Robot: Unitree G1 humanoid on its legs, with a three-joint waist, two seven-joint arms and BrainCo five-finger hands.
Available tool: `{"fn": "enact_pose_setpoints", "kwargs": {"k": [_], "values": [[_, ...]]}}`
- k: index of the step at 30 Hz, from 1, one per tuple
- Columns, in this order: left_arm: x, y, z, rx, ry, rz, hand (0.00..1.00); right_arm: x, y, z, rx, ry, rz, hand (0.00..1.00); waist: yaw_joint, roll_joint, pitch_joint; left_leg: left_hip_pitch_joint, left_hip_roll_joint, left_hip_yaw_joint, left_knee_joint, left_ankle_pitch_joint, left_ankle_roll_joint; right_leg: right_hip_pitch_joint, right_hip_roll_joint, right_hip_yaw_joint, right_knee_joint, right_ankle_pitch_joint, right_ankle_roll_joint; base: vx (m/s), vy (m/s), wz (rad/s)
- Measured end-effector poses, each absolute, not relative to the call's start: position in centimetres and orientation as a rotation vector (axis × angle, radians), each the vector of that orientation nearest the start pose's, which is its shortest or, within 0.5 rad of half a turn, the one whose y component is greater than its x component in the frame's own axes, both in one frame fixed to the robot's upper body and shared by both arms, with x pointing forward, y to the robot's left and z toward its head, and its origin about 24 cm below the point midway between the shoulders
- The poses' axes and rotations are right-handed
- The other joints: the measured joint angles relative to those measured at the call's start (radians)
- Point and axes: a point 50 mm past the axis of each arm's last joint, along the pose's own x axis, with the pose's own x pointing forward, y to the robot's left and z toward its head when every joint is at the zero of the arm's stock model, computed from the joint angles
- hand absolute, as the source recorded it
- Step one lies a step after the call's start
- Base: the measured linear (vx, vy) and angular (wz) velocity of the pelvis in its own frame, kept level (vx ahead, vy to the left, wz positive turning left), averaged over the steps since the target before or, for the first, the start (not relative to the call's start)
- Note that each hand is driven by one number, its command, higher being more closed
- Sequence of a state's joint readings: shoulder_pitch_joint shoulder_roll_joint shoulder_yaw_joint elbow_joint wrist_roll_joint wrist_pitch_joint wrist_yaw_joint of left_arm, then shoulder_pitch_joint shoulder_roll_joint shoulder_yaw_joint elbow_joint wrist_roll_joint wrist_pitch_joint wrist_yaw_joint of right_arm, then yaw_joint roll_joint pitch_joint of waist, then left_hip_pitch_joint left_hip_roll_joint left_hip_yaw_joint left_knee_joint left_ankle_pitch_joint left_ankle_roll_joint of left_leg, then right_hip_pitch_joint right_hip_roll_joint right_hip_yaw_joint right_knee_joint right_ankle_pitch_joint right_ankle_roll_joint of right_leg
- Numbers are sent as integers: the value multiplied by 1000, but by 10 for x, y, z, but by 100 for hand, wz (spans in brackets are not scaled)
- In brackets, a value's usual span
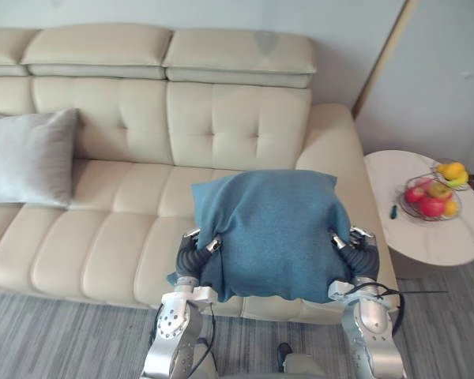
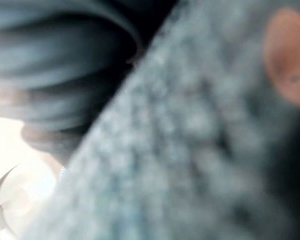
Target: Pick up cushions and gather them together orderly.
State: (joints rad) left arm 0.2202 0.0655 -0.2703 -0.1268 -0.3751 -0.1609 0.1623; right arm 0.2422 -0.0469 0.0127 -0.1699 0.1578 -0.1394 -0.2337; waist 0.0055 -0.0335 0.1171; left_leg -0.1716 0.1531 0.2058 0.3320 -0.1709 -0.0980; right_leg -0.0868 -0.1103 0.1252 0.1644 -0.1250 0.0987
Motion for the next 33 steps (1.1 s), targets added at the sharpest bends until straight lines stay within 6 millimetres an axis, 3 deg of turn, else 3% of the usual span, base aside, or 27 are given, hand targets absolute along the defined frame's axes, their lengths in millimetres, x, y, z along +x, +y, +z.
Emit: {"fn": "enact_pose_setpoints", "kwargs": {"k": [1,3,12,15,19,22,23,25,26,28,29,31,33], "values": [[205,119,31,-363,9,-7,100,203,-179,40,122,-62,-294,100,-2,-18,-11,1,-12,23,3,-3,5,2,-17,15,-27,14,14,171,163,-50],[205,119,31,-363,9,-9,100,203,-179,40,124,-61,-295,100,-3,-24,-15,17,-20,53,-2,-8,14,5,-27,24,-46,41,19,129,115,-48],[203,115,23,-312,46,-42,100,200,-183,14,92,51,-307,100,-12,-8,-65,122,-62,82,-164,15,18,15,-39,47,-87,60,22,44,13,-22],[207,117,22,-275,45,-43,100,209,-180,8,51,72,-287,100,-16,-8,-66,101,-73,54,-200,46,21,-13,-43,46,-103,77,19,-51,-37,1],[228,123,33,-217,-7,-15,100,241,-171,16,-21,41,-224,100,-15,-10,-63,27,-80,32,-237,98,23,-91,-42,39,-120,123,11,-131,-37,8],[256,130,57,-165,-116,58,100,278,-155,37,-29,-29,-197,100,-8,-10,-35,-34,-85,16,-252,140,27,-145,-44,29,-132,154,5,-171,-27,12],[260,131,62,-156,-136,63,100,282,-154,42,-29,-44,-199,100,-5,-9,-25,-41,-85,13,-252,145,28,-150,-45,25,-132,157,4,-200,-28,19],[283,137,97,-114,-273,95,100,309,-146,74,-25,-148,-194,100,-1,-10,8,-117,-85,-3,-260,179,27,-223,-44,15,-133,176,10,-236,-37,18],[287,137,103,-111,-294,99,100,314,-144,80,-24,-166,-195,100,0,-9,14,-130,-85,-6,-262,185,25,-235,-44,14,-133,179,10,-186,-40,12],[306,140,138,-83,-414,126,100,336,-139,113,-32,-255,-197,100,7,-1,73,-155,-84,-15,-294,226,23,-269,-39,6,-133,195,4,-157,-34,9],[310,140,142,-80,-427,131,100,339,-139,118,-33,-267,-200,100,8,0,75,-164,-84,-17,-299,234,23,-280,-39,3,-133,199,6,-151,-28,12],[335,142,177,-50,-511,168,100,360,-138,155,-14,-349,-243,100,7,3,101,-207,-84,-29,-338,280,21,-335,-34,-7,-136,227,13,-96,-23,13],[346,143,199,-41,-559,185,100,369,-138,179,7,-398,-269,100,7,5,138,-211,-85,-33,-360,302,21,-346,-33,-7,-137,235,13,-58,-13,6]]}}
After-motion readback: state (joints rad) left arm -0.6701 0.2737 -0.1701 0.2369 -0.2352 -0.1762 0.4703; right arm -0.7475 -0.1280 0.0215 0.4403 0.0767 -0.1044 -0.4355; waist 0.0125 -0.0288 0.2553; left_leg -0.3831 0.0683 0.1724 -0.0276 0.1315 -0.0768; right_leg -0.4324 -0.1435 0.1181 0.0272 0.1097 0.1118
